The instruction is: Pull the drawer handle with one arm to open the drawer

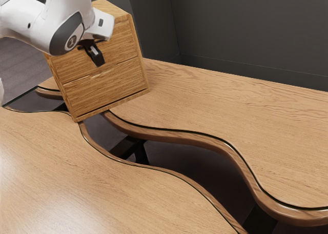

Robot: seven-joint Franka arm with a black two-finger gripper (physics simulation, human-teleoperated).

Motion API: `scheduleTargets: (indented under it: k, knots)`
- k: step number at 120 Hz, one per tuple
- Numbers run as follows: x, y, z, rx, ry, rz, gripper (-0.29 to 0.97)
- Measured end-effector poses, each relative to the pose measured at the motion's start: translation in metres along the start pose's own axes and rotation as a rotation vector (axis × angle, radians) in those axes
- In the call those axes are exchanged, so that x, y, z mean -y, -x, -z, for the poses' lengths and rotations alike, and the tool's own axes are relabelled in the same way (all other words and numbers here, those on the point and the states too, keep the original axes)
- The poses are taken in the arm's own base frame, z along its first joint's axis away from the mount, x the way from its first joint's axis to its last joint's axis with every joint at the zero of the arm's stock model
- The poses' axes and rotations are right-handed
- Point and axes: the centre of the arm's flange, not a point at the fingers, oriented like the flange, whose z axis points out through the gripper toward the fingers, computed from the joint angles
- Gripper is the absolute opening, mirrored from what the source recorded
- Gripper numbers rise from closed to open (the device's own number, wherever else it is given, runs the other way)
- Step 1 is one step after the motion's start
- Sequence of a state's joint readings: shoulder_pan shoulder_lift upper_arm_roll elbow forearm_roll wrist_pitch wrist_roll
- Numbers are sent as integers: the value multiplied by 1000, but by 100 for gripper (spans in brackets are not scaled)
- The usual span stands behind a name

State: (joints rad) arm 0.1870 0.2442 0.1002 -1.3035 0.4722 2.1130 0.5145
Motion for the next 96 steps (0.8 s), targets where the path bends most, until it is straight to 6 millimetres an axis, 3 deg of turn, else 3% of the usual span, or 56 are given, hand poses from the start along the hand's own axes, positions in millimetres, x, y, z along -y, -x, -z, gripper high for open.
scheduleTargets:
  k: [17,30,45,63,96]
  knots:
    - [-14,-14,3,-141,-49,-93,68]
    - [4,-25,-11,-206,-115,-115,68]
    - [-2,-49,-31,-299,-162,-163,68]
    - [3,-53,-34,-371,-205,-187,68]
    - [50,3,-71,-222,-229,-153,68]
